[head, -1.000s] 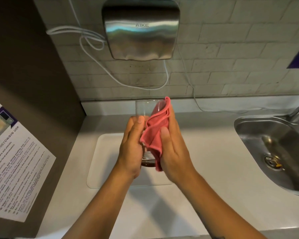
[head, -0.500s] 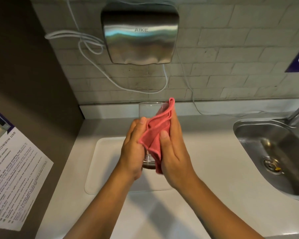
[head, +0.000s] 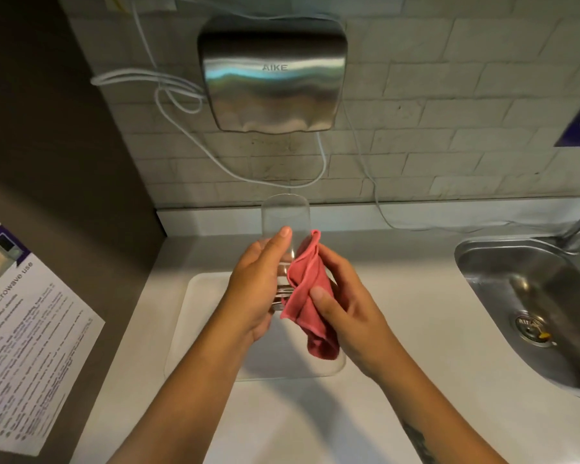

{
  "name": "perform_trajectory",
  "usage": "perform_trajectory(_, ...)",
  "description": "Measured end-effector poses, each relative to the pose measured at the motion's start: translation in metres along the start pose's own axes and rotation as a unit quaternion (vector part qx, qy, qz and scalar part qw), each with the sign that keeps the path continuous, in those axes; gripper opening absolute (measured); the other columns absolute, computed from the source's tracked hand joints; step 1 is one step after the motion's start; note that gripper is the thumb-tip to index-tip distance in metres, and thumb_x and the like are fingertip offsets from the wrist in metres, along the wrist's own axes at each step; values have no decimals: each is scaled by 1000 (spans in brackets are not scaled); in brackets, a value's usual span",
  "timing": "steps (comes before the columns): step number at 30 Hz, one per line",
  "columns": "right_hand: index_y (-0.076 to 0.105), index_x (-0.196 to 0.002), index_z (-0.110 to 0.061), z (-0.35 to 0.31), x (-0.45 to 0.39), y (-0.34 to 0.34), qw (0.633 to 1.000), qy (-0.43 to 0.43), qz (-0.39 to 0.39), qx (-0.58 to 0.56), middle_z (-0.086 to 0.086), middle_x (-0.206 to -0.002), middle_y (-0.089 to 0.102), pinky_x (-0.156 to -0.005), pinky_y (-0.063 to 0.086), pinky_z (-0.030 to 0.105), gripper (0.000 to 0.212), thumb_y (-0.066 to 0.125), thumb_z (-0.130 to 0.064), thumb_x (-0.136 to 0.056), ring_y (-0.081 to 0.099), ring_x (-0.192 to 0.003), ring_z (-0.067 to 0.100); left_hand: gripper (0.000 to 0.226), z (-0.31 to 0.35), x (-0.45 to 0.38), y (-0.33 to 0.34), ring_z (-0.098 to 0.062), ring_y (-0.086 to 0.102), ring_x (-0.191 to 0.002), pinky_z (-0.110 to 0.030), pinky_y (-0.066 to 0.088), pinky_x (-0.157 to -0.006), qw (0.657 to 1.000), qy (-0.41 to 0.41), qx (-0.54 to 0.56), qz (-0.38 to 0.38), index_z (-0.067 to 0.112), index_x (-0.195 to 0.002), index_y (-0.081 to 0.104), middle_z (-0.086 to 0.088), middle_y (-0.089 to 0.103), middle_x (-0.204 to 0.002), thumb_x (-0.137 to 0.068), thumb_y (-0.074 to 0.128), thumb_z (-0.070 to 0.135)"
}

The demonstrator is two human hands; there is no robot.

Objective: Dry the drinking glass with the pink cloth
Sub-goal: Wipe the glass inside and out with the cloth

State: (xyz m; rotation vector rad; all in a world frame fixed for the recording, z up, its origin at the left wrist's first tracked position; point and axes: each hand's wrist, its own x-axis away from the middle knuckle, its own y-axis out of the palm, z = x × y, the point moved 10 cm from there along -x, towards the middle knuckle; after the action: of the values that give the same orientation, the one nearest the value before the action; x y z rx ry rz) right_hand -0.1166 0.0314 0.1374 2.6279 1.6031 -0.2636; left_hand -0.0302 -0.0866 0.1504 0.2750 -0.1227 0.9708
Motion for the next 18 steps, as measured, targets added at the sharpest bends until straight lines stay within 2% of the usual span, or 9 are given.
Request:
perform_trajectory(2, 40, -159, -33, 3, 8, 0, 1000, -2, 10, 17, -31, -141, 68, -96, 58, 15, 63, 62, -41, -100, 69, -131, -1, 52, 0, 1, 1, -23, 73, -118, -45, 61, -97, 1000, 12, -22, 17, 21, -141, 58, -9, 70, -136, -101, 64, 54)
perform_trajectory(3, 38, -160, -34, 2, 11, 0, 1000, -7, 18, 23, -30, -142, 67, -96, 58, 16, 65, 61, -43, -100, 69, -131, -1, 60, -1, 2, 3, -27, 66, -131, -50, 57, -105, 999, 14, -28, 17, 26, -151, 49, -10, 60, -151, -101, 63, 56)
perform_trajectory(5, 30, -166, -34, -1, 16, 3, 998, -14, 27, 52, -22, -158, 57, -110, 54, 23, 74, 58, -53, -100, 60, -143, 2, 64, -3, 5, 6, -29, 66, -129, -48, 59, -99, 999, 8, -29, 22, 30, -155, 45, -10, 59, -151, -101, 61, 59)
perform_trajectory(7, 14, -173, -29, -9, 21, 13, 994, -33, 16, 104, -21, -175, 33, -128, 35, 22, 84, 48, -64, -104, 36, -161, 0, 60, -11, 5, 6, -29, 70, -121, -49, 61, -96, 999, -15, -24, 34, 24, -148, 52, -13, 65, -140, -100, 62, 59)
perform_trajectory(10, -7, -172, -32, -2, 30, 22, 994, -8, 9, 105, -32, -179, 9, -136, 16, 21, 77, 34, -50, -110, 11, -165, -10, 54, -19, 3, 7, -30, 75, -110, -52, 63, -94, 998, -38, -35, 46, 15, -130, 62, -20, 70, -125, -99, 65, 59)
perform_trajectory(13, -16, -169, -36, 7, 35, 22, 993, 19, -13, 117, -29, -180, -10, -140, 8, 35, 77, 34, -38, -110, -4, -165, -11, 76, -18, 1, 7, -20, 69, -114, -42, 58, -97, 995, -14, -71, 62, 16, -154, 46, -1, 63, -137, -97, 64, 63)
perform_trajectory(15, -5, -172, -31, 5, 32, 16, 991, 0, 8, 136, -21, -183, 1, -140, 16, 42, 75, 43, -24, -115, 6, -169, -2, 82, -14, 5, 12, -14, 66, -109, -38, 57, -94, 995, 12, -74, 67, 20, -160, 35, 5, 58, -133, -97, 64, 63)
perform_trajectory(17, 20, -171, -27, 3, 30, 0, 990, -20, 74, 120, -10, -178, 30, -132, 37, 47, 75, 59, -8, -110, 33, -164, 11, 87, -16, 6, 18, -24, 67, -118, -48, 59, -101, 995, 18, -77, 59, 24, -160, 31, -5, 57, -144, -93, 65, 66)
perform_trajectory(18, 30, -167, -27, 1, 31, -7, 988, -36, 106, 110, -11, -171, 41, -126, 45, 43, 72, 65, -12, -106, 45, -157, 8, 91, -16, 7, 22, -29, 67, -122, -51, 58, -103, 996, 17, -74, 49, 26, -160, 29, -9, 56, -147, -89, 66, 68)
